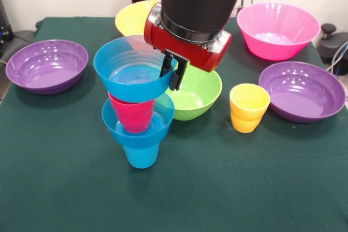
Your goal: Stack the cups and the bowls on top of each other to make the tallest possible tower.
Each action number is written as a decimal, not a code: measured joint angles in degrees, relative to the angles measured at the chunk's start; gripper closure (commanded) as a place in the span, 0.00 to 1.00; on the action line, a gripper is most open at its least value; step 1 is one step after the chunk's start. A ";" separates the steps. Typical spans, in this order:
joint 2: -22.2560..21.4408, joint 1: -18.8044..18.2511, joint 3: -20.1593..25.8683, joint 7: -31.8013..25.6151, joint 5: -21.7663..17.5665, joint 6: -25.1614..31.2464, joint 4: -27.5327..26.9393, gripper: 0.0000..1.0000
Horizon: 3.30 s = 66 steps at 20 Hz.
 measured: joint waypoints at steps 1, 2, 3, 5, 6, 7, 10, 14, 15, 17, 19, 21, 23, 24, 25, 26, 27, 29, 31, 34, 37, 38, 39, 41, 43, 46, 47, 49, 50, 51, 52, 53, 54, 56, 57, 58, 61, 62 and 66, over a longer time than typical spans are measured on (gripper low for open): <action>0.01 -0.01 0.00 0.00 0.00 0.00 0.00 1.00; 0.12 -0.05 -0.02 0.00 0.00 0.00 0.02 1.00; 0.15 -0.05 -0.02 0.00 0.00 0.00 0.05 1.00; 0.18 -0.04 -0.02 0.00 0.01 0.00 0.22 1.00; 0.17 -0.04 -0.02 0.00 0.01 0.00 0.32 1.00; 0.17 -0.04 -0.02 0.00 0.00 0.00 0.42 1.00; 0.21 -0.04 -0.03 0.00 0.00 0.00 0.80 1.00; 0.26 -0.04 -0.02 0.00 0.00 0.00 1.15 1.00; 0.27 -0.04 -0.02 0.00 0.00 -0.01 1.19 1.00; 0.32 -0.04 -0.02 0.00 0.01 0.00 1.22 1.00; 0.36 -0.04 -0.02 0.00 0.00 0.00 1.23 1.00; 0.42 -0.04 -0.03 0.00 0.01 0.00 1.22 1.00; 0.43 -0.04 -0.02 0.00 0.00 0.00 1.22 1.00; 0.44 -0.04 -0.03 0.00 0.01 0.00 1.22 1.00; 0.44 -0.05 -0.02 0.00 0.01 0.00 1.22 1.00; 0.44 -0.09 -0.02 0.00 0.01 0.00 1.22 1.00; 0.44 -0.13 -0.02 0.00 0.01 0.00 1.22 1.00; 0.44 -0.19 -0.02 0.00 0.01 0.00 1.22 1.00; 0.44 -0.39 -0.02 0.00 0.01 0.00 1.22 1.00; 0.42 -0.57 -0.02 0.00 0.00 0.00 1.23 1.00; 0.29 -0.79 -0.03 0.00 0.01 0.00 1.35 1.00; 0.26 -0.83 -0.03 0.00 0.01 0.00 1.36 1.00; 0.22 -0.86 -0.03 0.00 0.00 0.00 1.38 1.00; 0.13 -1.01 -0.02 0.00 0.01 0.00 1.39 1.00; 0.06 -1.11 -0.02 0.00 0.02 -0.01 1.50 1.00; 0.01 -1.25 -0.03 0.00 0.01 -0.01 1.90 1.00; 0.01 -1.26 -0.03 0.00 0.00 0.00 2.01 1.00; 0.05 -1.26 -0.03 0.00 0.01 0.00 2.15 1.00; 0.11 -1.27 -0.02 0.00 0.01 0.00 2.15 1.00; 0.14 -1.27 -0.03 0.00 0.01 -0.01 2.14 1.00; 0.24 -1.27 -0.03 0.00 0.01 0.00 2.14 1.00; 0.31 -1.27 -0.03 0.00 0.01 0.00 2.13 1.00; 0.45 -1.27 -0.03 0.00 0.01 0.00 2.13 1.00; 0.65 -1.27 -0.02 0.00 0.01 -0.01 2.13 1.00; 0.78 -1.27 -0.02 0.00 0.00 0.00 2.12 1.00; 0.92 -1.27 -0.02 0.00 0.01 0.00 2.09 1.00; 1.16 -1.27 -0.03 0.00 0.01 -0.01 1.65 1.00; 1.23 -1.27 -0.03 0.00 0.01 0.01 1.46 1.00; 1.71 -1.27 -0.03 0.00 0.00 0.01 0.39 1.00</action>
